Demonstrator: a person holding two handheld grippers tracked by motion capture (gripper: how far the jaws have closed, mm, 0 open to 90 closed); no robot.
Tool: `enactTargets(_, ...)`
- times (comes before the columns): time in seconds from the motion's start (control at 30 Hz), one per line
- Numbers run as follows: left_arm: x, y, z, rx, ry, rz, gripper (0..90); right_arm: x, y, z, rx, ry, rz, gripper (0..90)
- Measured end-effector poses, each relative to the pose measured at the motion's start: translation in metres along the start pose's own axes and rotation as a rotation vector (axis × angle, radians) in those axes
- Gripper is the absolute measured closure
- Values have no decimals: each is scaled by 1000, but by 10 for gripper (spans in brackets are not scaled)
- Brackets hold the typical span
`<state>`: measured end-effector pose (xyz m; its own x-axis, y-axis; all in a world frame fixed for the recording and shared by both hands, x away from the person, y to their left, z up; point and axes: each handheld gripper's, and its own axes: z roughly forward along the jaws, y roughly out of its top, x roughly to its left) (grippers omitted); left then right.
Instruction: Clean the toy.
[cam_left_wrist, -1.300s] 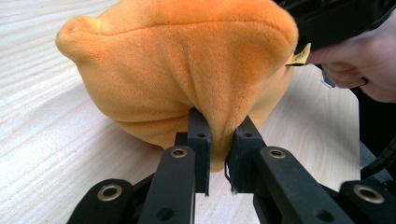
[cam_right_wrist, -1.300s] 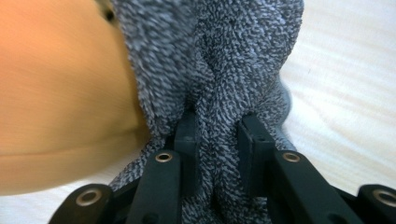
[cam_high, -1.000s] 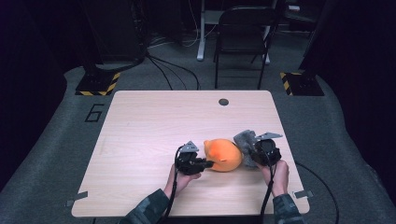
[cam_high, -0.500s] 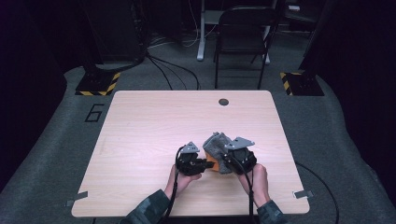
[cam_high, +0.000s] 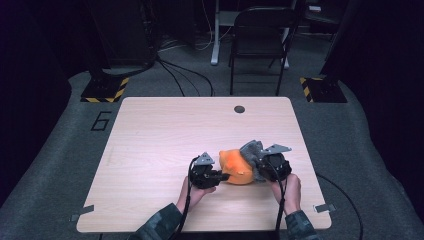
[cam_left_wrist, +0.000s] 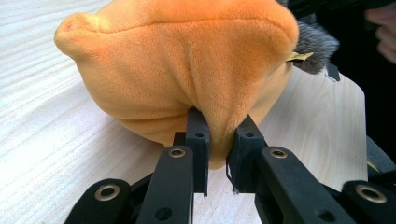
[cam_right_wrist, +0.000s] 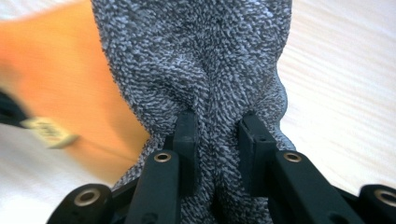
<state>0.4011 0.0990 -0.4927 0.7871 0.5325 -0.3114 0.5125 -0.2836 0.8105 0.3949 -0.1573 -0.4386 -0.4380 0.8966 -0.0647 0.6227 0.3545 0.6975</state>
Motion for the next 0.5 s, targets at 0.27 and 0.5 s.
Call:
enactTargets(0.27,-1,0,0,2,-1,13,801,-21,-18,25,73,-23,56,713)
enactTargets(0.5,0,0,0,-4,2,11,800,-25,-32,51,154,-37,37,709)
